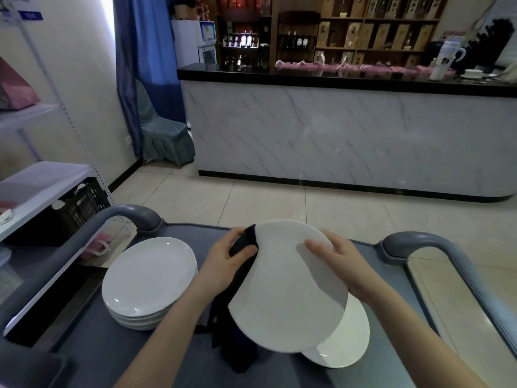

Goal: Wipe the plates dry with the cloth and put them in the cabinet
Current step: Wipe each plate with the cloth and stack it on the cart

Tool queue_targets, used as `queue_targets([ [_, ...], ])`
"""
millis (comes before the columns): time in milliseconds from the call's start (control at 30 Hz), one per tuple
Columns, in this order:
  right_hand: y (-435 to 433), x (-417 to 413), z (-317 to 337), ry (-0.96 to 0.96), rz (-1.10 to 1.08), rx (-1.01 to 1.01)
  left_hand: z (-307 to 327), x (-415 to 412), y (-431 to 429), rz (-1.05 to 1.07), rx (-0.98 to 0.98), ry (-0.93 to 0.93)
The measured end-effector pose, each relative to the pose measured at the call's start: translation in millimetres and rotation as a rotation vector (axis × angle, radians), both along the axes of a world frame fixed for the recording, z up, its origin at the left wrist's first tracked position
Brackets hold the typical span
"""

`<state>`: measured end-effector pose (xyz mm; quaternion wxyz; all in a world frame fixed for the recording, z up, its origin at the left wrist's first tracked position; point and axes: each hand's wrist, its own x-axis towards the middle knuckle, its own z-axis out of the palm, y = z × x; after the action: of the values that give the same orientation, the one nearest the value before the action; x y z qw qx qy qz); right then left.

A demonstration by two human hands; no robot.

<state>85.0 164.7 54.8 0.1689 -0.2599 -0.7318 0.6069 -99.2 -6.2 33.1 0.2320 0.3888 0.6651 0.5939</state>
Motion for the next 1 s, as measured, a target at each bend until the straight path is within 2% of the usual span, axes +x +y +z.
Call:
queue_targets([
  [67,-1,-2,-3,-0.043,0.017,-0.007,3,-2,1,-0.058,-0.068,0.019],
  [133,-4,-4,-6,-0.018,-0.061,0.004,1,0,3,-0.012,-0.069,-0.004],
  [233,-12,-7,-8,0.075,-0.241,-0.037,-11,6,3,0.171,-0.028,-0.072],
  [367,-39,-26,-23,0.305,-0.664,-0.231,-32,38,14,0.475,0.128,-0.374],
  [433,-51,-34,-30,0.347,-0.761,-0.308,-36,51,20,0.607,0.173,-0.415],
  [533,-49,-32,-32,0.339,-0.704,-0.303,-36,47,19,0.576,0.186,-0.408],
  [733,-10,-7,-17,0.135,-0.298,-0.074,-16,0,6,0.202,-0.006,-0.026],
  [833,1,-8,-7,0.006,-0.113,0.01,-10,-8,6,0.031,-0.098,0.041],
  [900,1,-10,-3,0.013,-0.131,0.029,-11,-4,8,0.071,-0.059,-0.031],
  [1000,-6,-15,-6,0.117,-0.325,-0.049,-23,9,12,0.314,0.035,-0.174],
])
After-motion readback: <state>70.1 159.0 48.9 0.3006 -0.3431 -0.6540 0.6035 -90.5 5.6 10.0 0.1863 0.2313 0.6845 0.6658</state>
